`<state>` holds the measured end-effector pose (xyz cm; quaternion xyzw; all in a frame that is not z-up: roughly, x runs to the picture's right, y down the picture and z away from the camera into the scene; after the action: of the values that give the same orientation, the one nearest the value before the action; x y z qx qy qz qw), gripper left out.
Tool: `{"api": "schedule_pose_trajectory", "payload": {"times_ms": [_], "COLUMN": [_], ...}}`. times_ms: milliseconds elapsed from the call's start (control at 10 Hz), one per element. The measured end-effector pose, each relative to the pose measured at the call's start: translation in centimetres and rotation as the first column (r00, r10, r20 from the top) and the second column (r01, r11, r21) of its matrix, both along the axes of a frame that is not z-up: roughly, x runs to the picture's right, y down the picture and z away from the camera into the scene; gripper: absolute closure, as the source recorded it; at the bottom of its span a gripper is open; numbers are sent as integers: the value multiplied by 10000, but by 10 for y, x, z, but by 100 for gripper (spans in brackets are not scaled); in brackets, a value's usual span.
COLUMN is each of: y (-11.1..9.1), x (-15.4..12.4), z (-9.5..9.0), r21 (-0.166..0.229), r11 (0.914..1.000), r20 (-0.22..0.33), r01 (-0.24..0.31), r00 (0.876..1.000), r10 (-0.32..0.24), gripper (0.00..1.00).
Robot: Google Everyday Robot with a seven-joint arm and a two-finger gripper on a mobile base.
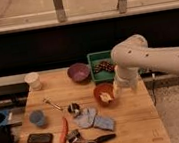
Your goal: Place sponge in table surface
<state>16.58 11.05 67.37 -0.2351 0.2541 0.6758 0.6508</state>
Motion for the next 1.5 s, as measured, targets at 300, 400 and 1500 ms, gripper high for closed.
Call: {"api": "schedule_pose_trajectory", "payload": {"times_ms": [300, 400, 1500], "y": [0, 6, 97], "x": [-2, -6, -96], "z": [0, 3, 35], "r21": [-32, -222, -2069], "r11": [10000, 9997, 9625], "r20": [57, 218, 2508], "r01": [-8, 80, 1757], "r00": [10000, 9997, 9604], "r10": [8, -75, -1214], "gripper": [35, 35, 35]}}
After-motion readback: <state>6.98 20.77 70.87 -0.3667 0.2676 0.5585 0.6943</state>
